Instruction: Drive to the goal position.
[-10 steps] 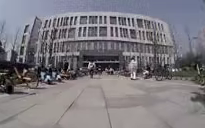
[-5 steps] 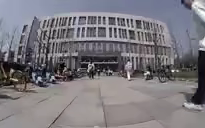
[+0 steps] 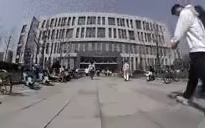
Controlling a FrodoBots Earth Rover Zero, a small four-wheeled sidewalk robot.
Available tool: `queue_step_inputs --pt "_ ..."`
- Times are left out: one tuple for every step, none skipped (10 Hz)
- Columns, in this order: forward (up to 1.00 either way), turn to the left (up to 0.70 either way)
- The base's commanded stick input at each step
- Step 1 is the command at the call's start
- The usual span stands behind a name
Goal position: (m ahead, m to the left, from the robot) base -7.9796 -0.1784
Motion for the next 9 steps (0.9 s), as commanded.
queue_step_inputs --pt "1.0 0.0" --pt "1.0 0.0" --pt "1.0 0.0" --pt "1.0 0.0" --pt "1.0 0.0" --pt "1.0 0.0" --pt "1.0 0.0" --pt "1.0 0.0" --pt "1.0 0.0"
